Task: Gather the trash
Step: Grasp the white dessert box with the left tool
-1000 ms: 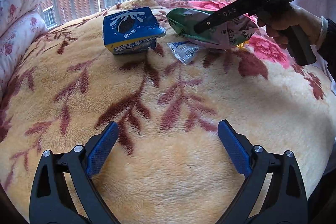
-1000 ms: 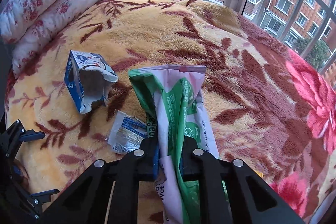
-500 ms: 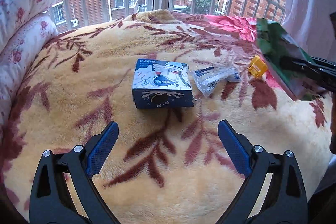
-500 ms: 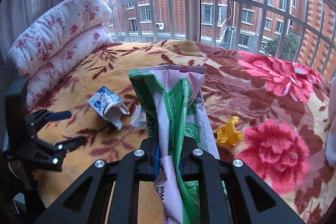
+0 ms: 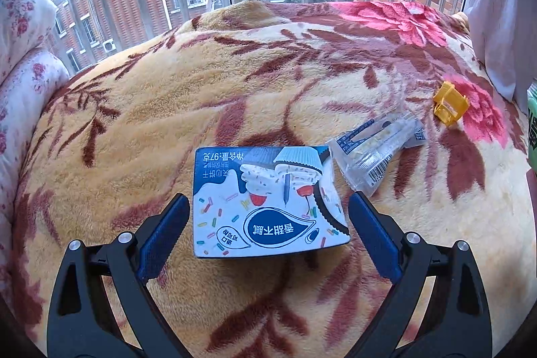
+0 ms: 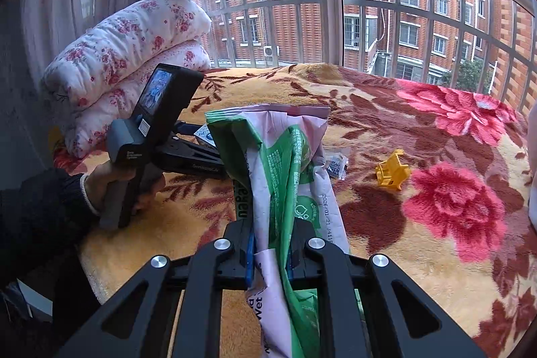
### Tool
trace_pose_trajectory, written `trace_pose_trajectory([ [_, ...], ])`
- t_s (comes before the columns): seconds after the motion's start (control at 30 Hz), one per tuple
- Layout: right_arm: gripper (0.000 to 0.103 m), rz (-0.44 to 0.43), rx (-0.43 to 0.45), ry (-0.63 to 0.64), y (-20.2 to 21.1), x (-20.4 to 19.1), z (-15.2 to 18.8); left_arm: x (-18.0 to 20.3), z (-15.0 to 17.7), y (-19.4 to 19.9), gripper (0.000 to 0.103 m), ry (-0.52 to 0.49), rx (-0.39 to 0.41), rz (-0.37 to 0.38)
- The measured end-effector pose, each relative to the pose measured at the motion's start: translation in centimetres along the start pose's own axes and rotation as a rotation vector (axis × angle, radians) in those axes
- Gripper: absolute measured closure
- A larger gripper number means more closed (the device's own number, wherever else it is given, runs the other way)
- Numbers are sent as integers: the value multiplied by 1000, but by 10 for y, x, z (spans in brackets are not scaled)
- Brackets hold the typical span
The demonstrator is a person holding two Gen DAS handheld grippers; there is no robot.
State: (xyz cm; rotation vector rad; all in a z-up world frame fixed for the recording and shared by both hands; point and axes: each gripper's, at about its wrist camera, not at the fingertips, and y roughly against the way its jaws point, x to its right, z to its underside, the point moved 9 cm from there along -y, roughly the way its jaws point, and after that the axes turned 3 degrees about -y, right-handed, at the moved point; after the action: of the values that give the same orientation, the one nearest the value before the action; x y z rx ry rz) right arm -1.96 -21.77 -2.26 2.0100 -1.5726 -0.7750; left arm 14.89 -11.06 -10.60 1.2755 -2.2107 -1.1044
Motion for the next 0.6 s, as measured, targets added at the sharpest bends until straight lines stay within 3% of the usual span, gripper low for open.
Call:
trace_pose_trajectory([
  [0.07,90,-5,-2,-33,-3,1,4,-2,0,3,30,6,13,-8],
  [0.1,90,-6,-6,-48,-4,3,6,-3,1,4,31,10,12,-4],
  [0.37,90,5,-12,-82,-2,-5,18,-9,6,31,32,55,49,-47],
  [0.6,90,8,0,-104,18,-17,27,6,14,83,32,105,96,-26],
])
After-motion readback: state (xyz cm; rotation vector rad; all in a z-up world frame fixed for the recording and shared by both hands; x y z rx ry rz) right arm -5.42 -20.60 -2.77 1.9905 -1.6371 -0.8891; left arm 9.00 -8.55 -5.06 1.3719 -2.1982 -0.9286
